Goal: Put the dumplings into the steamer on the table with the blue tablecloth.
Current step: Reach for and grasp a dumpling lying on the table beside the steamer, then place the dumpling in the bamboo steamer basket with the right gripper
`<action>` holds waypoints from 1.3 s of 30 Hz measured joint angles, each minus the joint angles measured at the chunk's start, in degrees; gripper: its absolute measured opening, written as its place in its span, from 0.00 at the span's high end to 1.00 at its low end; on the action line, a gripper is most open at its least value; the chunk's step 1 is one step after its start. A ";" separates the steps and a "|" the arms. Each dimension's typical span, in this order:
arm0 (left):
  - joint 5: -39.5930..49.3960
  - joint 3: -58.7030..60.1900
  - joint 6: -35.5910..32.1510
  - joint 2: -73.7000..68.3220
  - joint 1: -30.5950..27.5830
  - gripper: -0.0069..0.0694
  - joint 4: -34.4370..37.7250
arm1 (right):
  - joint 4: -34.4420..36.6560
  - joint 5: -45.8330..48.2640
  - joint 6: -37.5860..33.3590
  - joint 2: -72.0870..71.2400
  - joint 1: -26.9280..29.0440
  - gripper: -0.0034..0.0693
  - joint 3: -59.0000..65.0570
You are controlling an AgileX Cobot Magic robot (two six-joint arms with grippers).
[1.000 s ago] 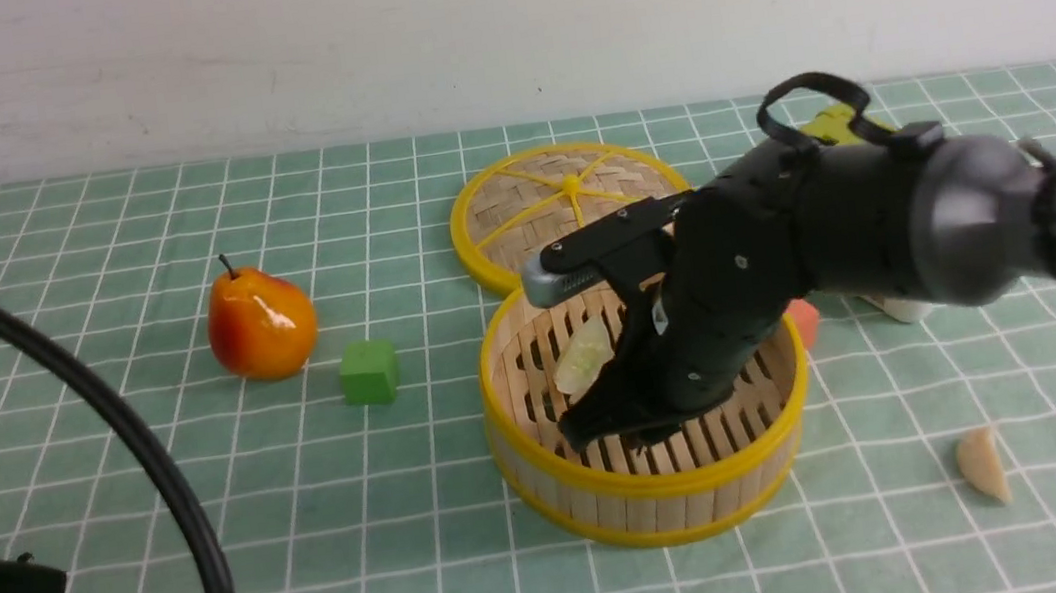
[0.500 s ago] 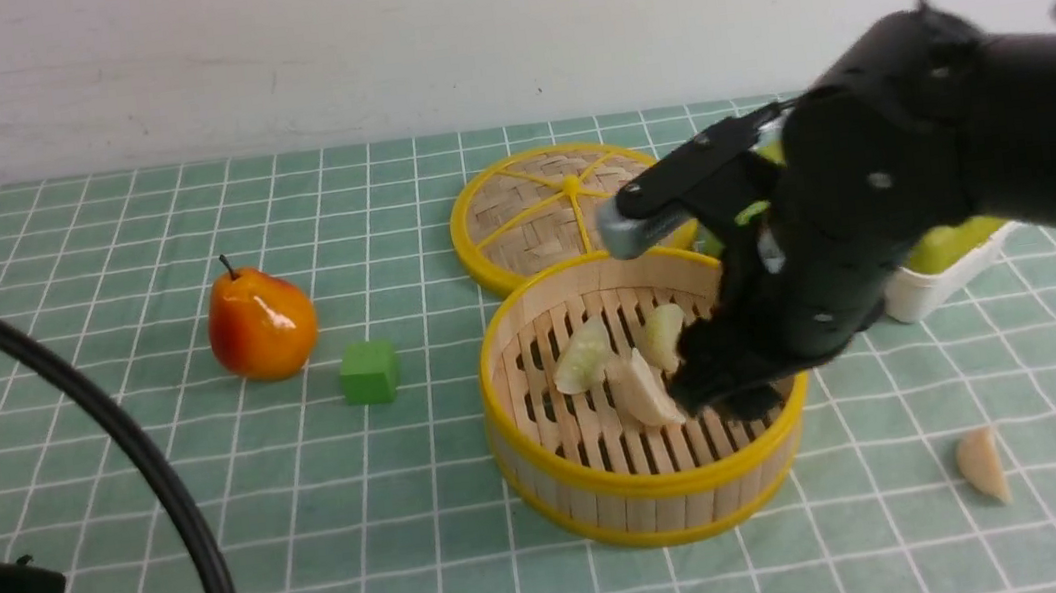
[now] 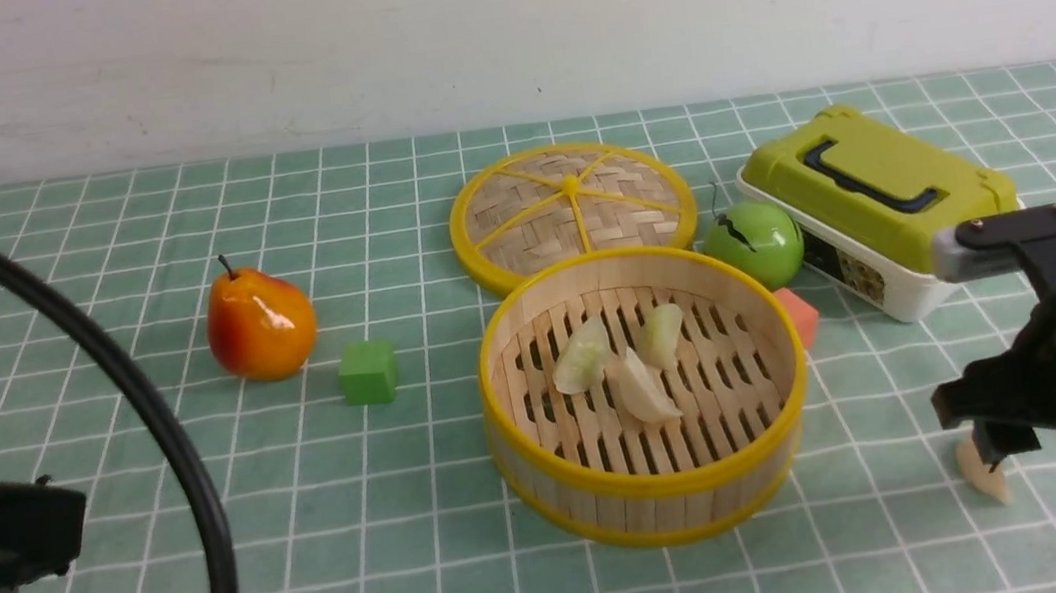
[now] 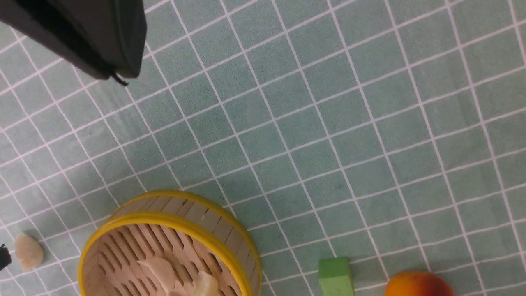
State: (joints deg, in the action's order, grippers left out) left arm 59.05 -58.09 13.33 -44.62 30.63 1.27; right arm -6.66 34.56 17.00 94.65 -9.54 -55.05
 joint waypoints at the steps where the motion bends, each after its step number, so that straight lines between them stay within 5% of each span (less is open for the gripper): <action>1: 0.00 0.00 0.00 0.00 0.00 0.93 0.00 | 0.00 -0.27 0.00 0.47 -0.01 0.33 0.00; 7: -0.01 0.00 0.00 0.00 0.00 0.92 -0.06 | 0.20 -6.95 0.06 5.50 -0.01 0.37 0.00; 14: 1.67 0.07 0.00 0.00 0.00 0.92 -0.06 | 0.20 -6.38 0.12 5.92 -0.01 0.73 -0.55; 20: 2.11 0.07 0.00 0.00 0.00 0.92 -0.95 | 1.56 1.52 -3.96 3.33 -2.22 0.71 -6.66; 29: 0.76 0.07 0.00 0.00 0.00 0.91 -2.85 | 10.12 0.96 -12.32 5.24 -17.44 0.71 -20.88; 36: 4.23 0.07 0.00 0.00 0.00 0.91 -2.90 | 7.47 -0.94 -8.77 16.11 -17.77 0.71 -23.80; 39: 6.15 0.37 0.05 0.00 0.00 0.90 -2.90 | 6.28 -2.42 -7.32 18.03 -17.71 0.62 -23.96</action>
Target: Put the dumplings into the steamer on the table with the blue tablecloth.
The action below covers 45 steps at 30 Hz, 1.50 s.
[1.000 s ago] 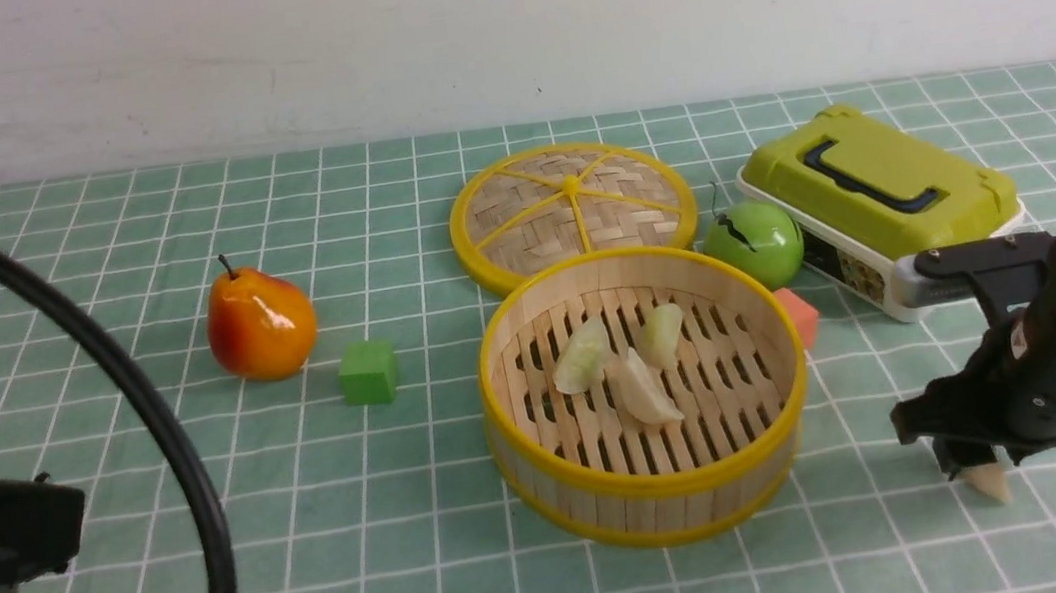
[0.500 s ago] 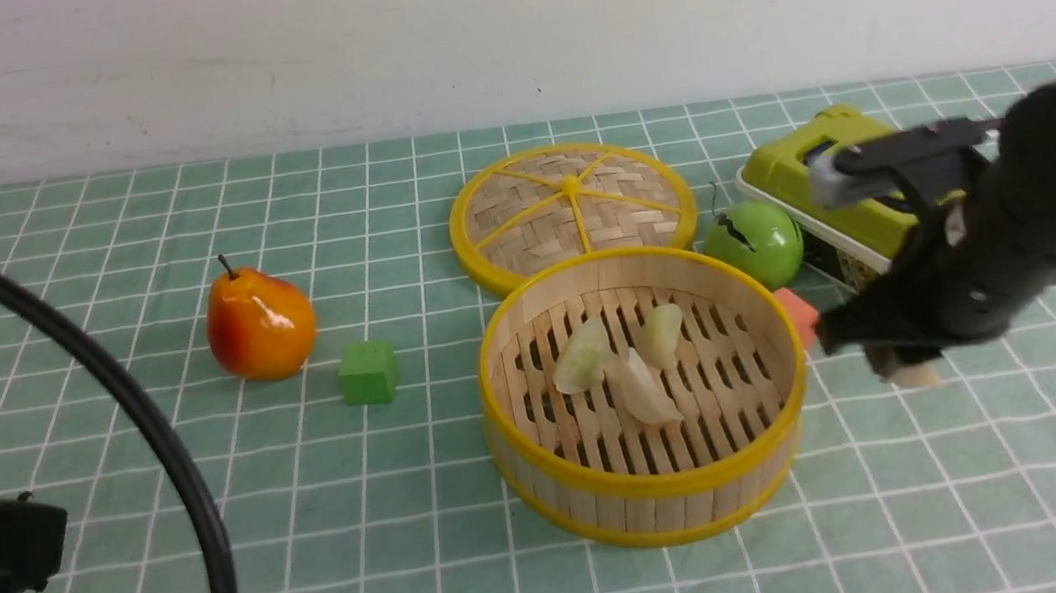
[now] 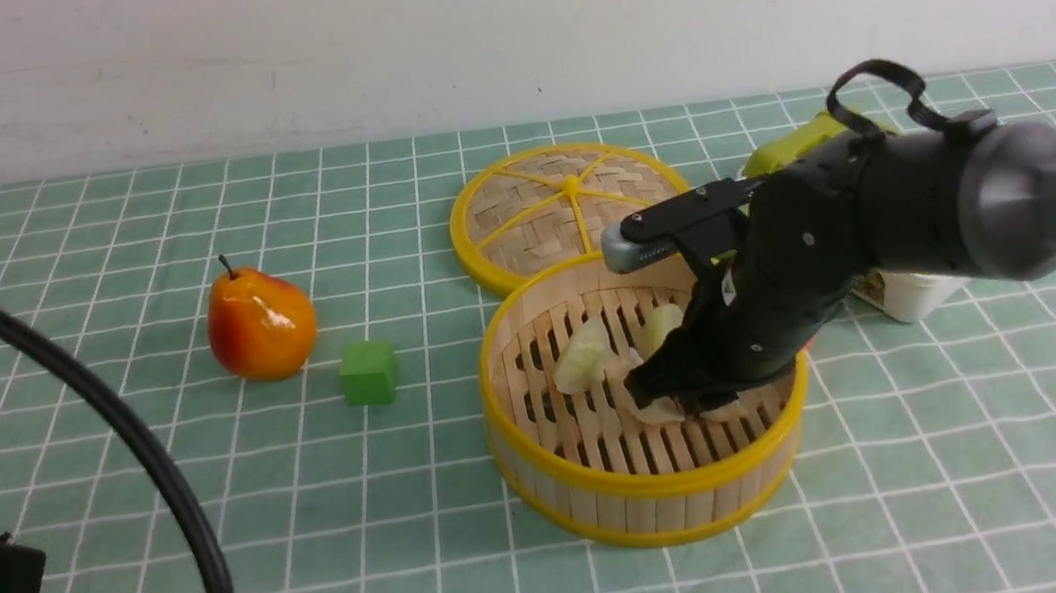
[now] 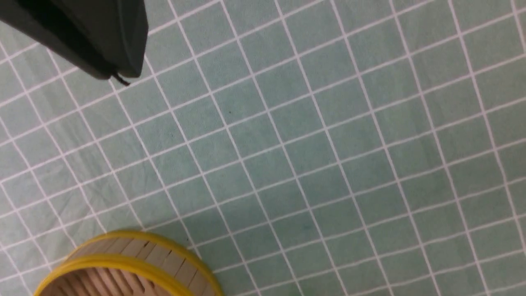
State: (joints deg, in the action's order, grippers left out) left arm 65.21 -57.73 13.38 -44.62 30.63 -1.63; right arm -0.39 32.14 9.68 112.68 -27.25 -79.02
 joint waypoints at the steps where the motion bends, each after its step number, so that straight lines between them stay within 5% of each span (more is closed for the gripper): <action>1: 0.12 0.39 0.00 0.00 0.00 0.90 0.00 | -0.05 -0.45 0.28 0.13 0.00 0.57 0.00; 6: -2.23 5.81 0.00 2.05 0.00 0.90 0.00 | -0.05 0.34 1.79 -0.59 0.00 0.36 -0.05; 10: -7.12 13.84 0.00 7.36 0.00 0.90 -0.19 | -0.25 2.24 1.14 -6.02 0.00 0.32 0.26; 16: -19.55 26.40 0.94 19.97 0.00 0.89 -0.38 | -0.50 -2.74 -0.56 -20.45 -0.80 0.49 9.11; 22: -34.21 36.30 2.63 28.90 0.00 0.88 -0.58 | -0.50 -13.95 -0.62 -39.90 -2.55 0.86 25.38; 25: -37.46 37.74 2.63 29.22 0.00 0.88 -0.78 | -0.50 -16.82 -0.62 -47.62 -2.55 0.97 30.97; 35: -38.47 37.99 2.63 29.22 0.00 0.86 -0.84 | -0.50 -20.09 -0.62 -69.03 -2.55 0.98 41.36; 45: -38.47 37.99 2.63 29.22 0.00 0.86 -0.84 | -0.50 -20.27 -0.62 -71.54 -2.55 0.97 41.70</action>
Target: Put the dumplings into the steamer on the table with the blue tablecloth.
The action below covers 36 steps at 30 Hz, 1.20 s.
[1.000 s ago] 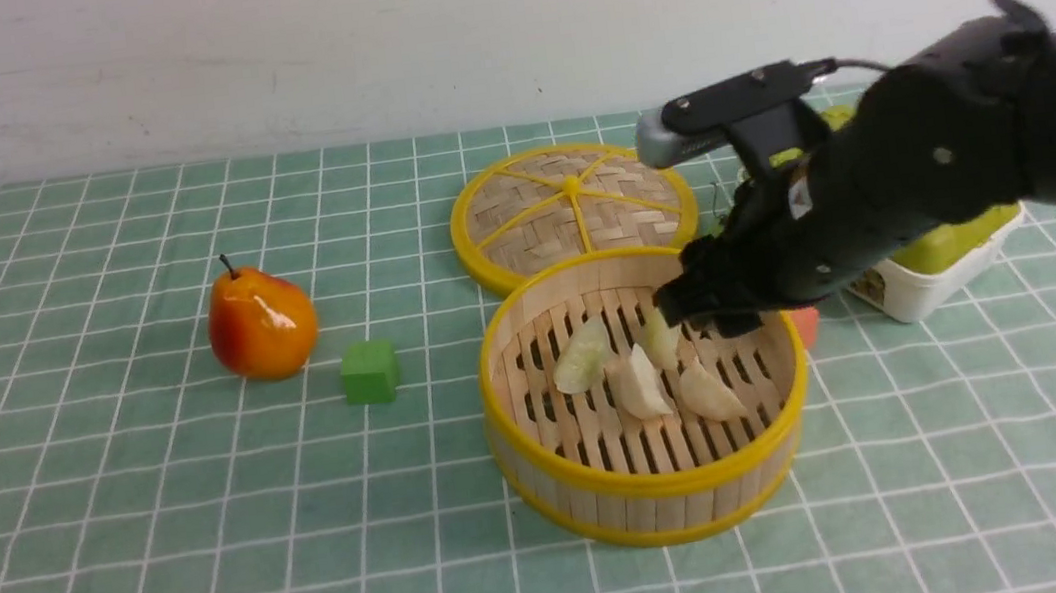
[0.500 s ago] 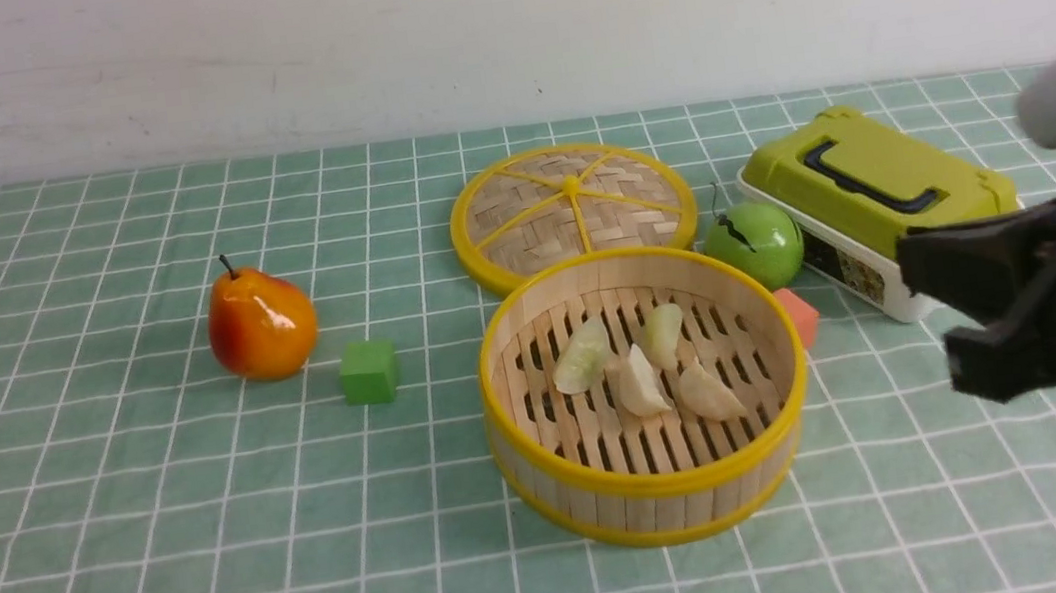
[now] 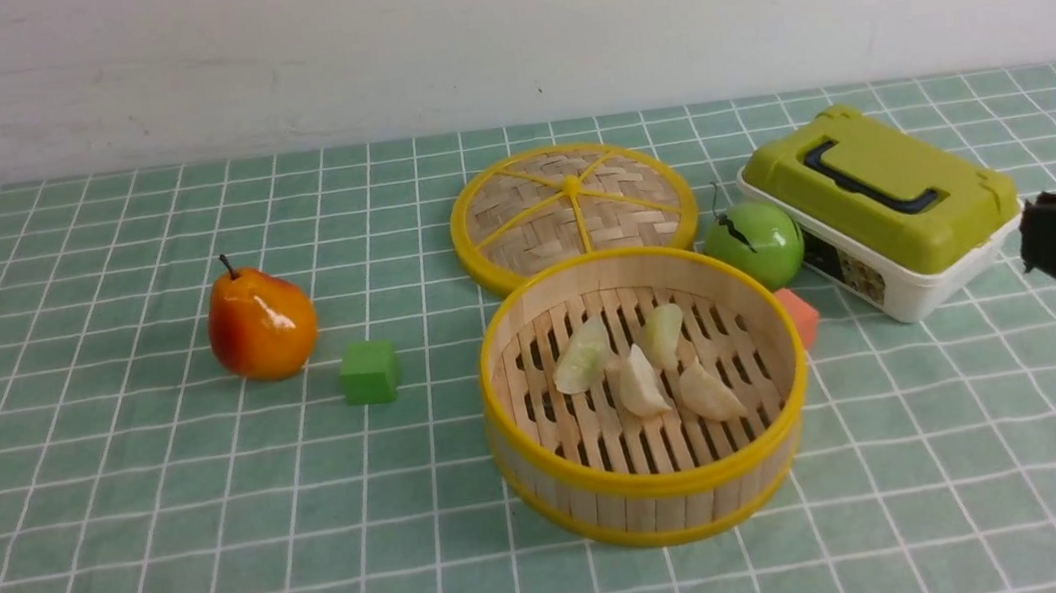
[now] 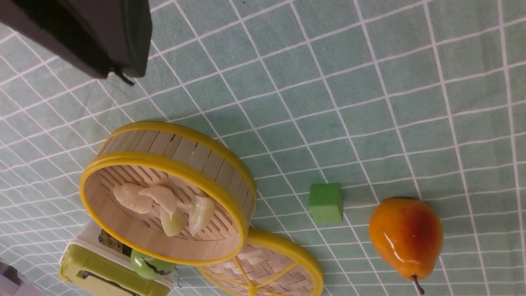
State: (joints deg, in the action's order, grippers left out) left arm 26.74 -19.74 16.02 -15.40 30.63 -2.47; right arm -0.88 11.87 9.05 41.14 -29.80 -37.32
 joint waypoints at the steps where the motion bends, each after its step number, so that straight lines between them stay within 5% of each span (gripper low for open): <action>1: 0.00 0.00 0.04 0.00 0.00 0.86 0.00 | 0.00 0.00 0.00 0.00 0.00 0.97 0.00; 21: 0.00 0.00 0.04 0.00 0.00 0.84 0.00 | 0.43 -1.32 0.00 -6.98 0.88 0.96 7.98; 25: 0.00 0.00 0.04 0.00 0.00 0.84 0.00 | 0.43 -1.84 0.00 -14.67 6.04 0.96 15.10; 31: 0.00 0.00 0.06 0.00 0.00 0.83 0.00 | 1.23 -5.19 0.00 -29.91 23.09 0.96 30.92; 36: 0.00 0.00 0.11 0.00 0.00 0.83 0.00 | 2.34 -5.66 0.00 -38.98 30.89 0.96 38.23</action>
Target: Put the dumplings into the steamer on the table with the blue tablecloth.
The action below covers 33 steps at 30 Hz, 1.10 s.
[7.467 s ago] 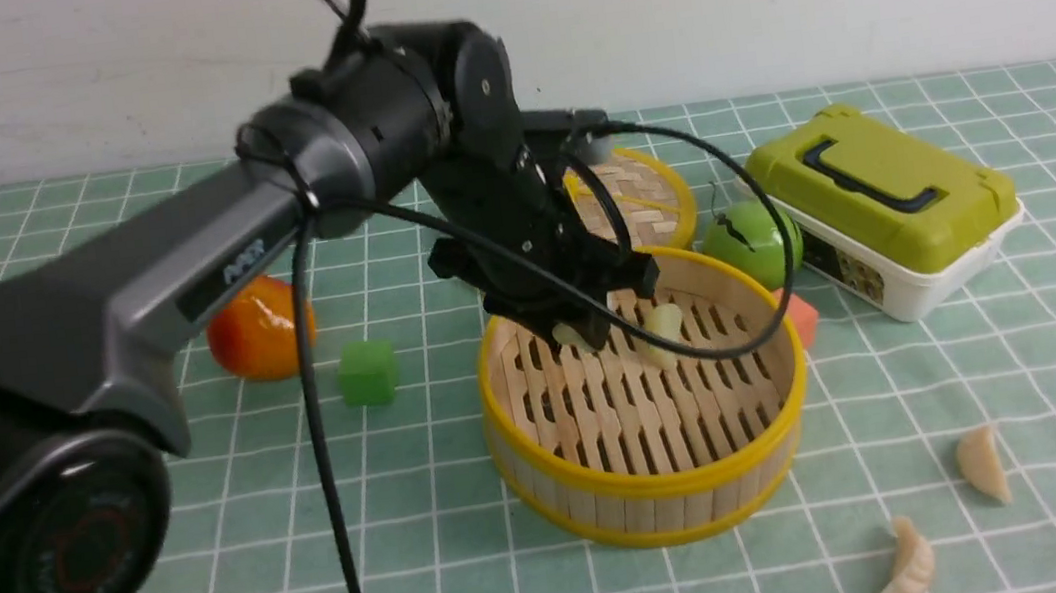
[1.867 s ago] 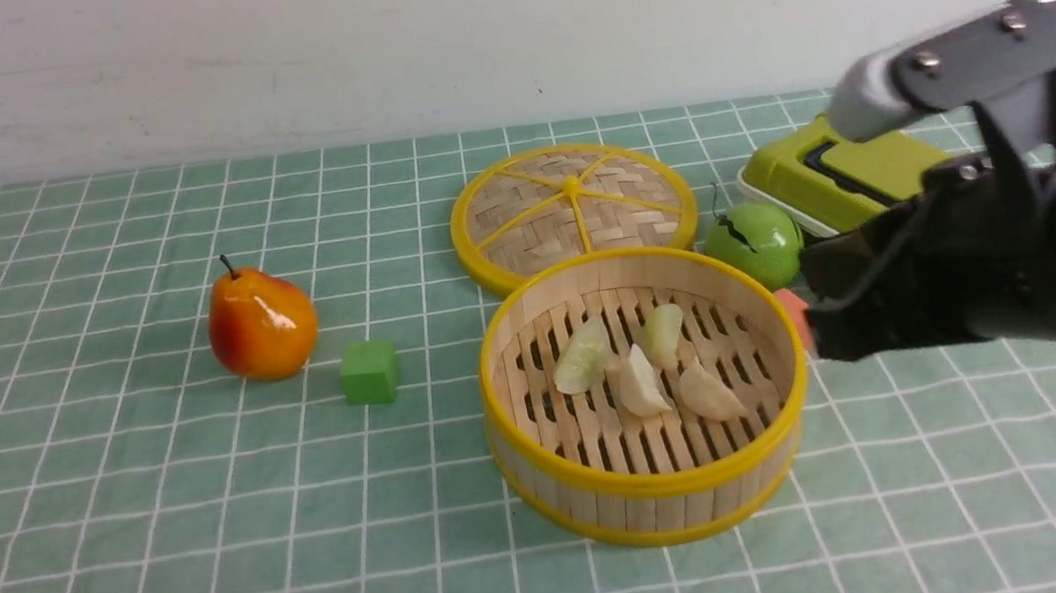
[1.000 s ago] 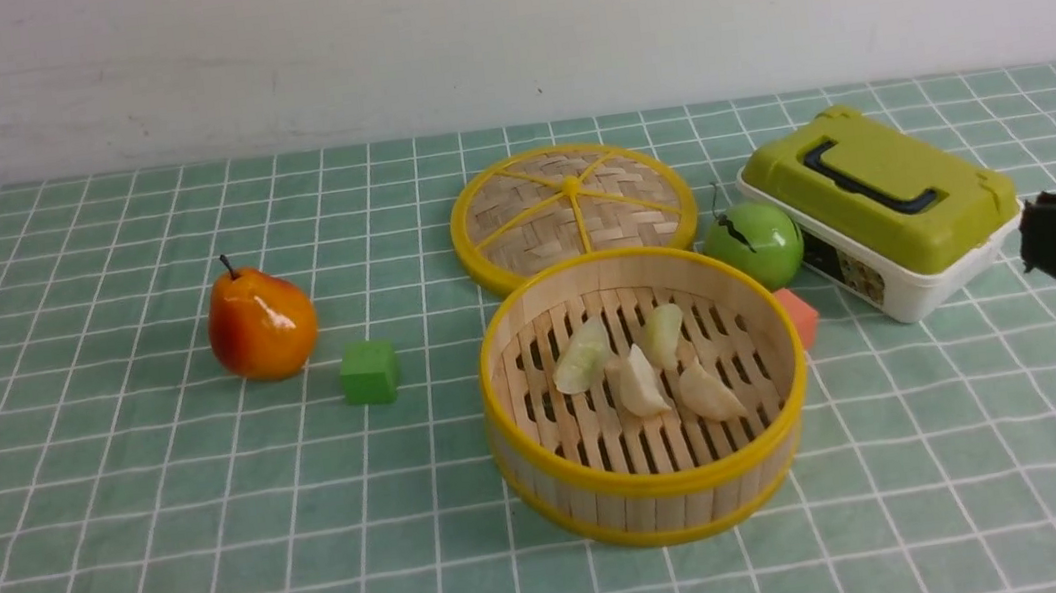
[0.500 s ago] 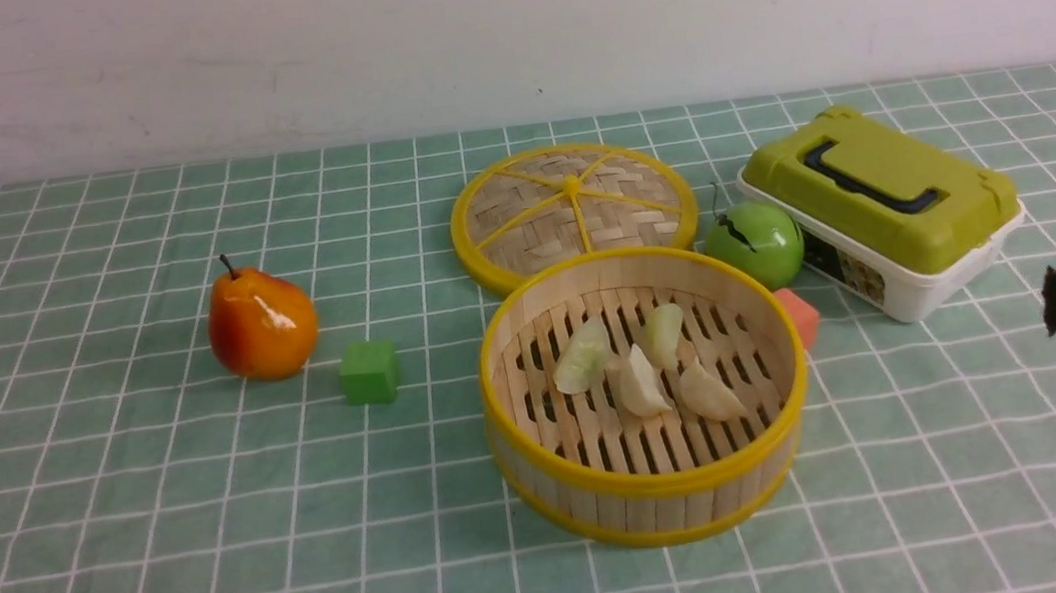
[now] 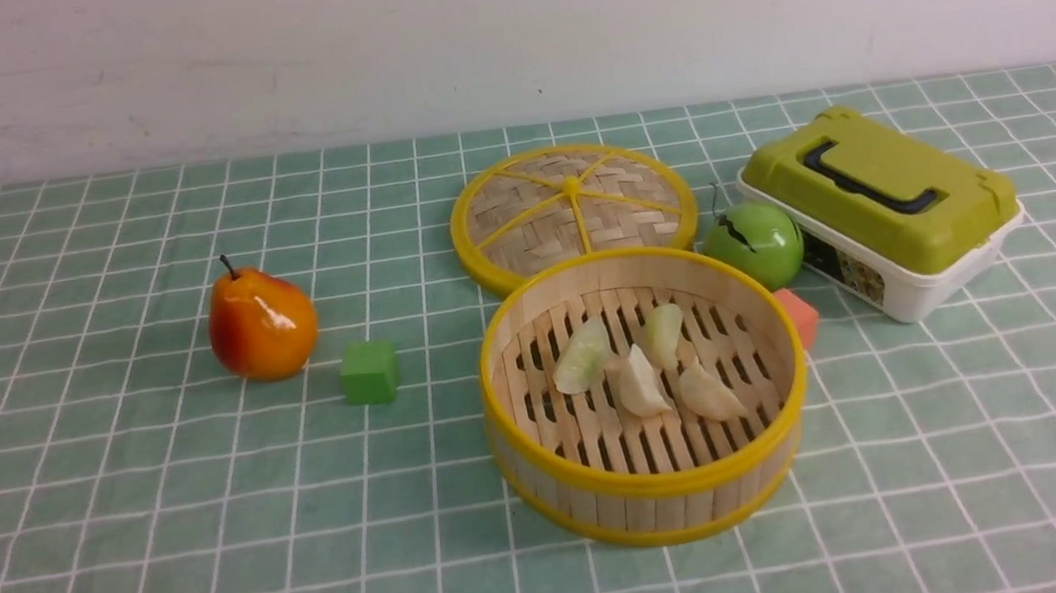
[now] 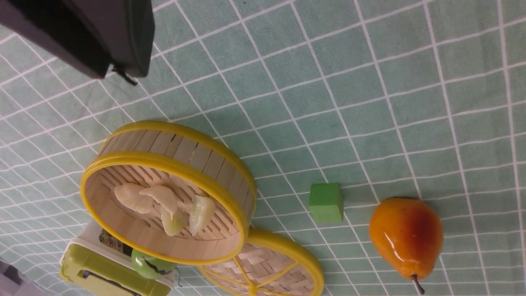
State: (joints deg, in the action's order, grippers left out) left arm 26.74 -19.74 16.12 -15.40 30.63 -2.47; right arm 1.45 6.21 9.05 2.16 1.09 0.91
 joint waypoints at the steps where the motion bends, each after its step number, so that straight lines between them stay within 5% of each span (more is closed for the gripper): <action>1: 0.00 0.00 0.00 0.00 0.00 0.83 0.00 | 0.11 1.39 0.00 -1.15 0.81 0.96 0.33; 10: -0.05 0.00 0.07 0.00 0.00 0.83 0.00 | -0.83 14.53 0.00 -2.72 1.02 0.96 0.32; 33: -0.05 0.00 0.10 0.00 0.00 0.80 -0.02 | -1.03 15.54 0.00 -2.72 1.02 0.94 0.14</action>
State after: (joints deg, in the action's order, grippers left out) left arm 26.70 -19.74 16.23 -15.40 30.63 -2.49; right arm 0.42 21.75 9.05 -0.55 2.11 1.06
